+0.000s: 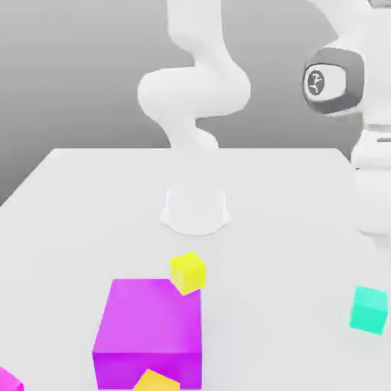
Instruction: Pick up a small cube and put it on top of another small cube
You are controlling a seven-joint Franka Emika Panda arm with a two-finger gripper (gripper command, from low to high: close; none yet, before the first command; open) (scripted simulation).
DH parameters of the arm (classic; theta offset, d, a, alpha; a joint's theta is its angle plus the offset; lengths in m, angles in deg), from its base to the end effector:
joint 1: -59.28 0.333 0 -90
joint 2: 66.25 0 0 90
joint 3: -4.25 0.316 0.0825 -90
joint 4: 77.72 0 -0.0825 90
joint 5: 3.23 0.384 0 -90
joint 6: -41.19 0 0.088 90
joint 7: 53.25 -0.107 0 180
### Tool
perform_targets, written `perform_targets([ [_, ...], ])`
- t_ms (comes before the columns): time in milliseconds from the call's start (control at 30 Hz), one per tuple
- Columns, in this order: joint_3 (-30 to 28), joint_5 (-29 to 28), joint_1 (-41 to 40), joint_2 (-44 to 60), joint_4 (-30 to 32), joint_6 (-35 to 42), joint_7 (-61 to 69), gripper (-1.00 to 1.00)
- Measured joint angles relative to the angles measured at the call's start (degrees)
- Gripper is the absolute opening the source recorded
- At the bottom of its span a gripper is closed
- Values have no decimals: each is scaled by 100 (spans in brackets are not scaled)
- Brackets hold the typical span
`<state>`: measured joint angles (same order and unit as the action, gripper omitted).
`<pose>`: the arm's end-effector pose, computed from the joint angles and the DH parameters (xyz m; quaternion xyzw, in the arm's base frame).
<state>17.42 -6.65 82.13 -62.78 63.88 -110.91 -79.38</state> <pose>0.3946 0.2896 0.2812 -0.9919 -0.1107 -0.0578 0.0247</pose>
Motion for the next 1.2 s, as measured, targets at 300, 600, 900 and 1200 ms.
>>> perform_targets([
  [300, -327, -970, 690, 1903, -19, -1113, -302, 0],
  [600, -296, -941, 670, 1842, -5, -1060, -279, -100],
  [900, -373, 34, -206, 3, 621, 96, -113, -100],
  [1200, -1111, 278, -1348, -1873, 1513, 1067, -1055, -100],
])
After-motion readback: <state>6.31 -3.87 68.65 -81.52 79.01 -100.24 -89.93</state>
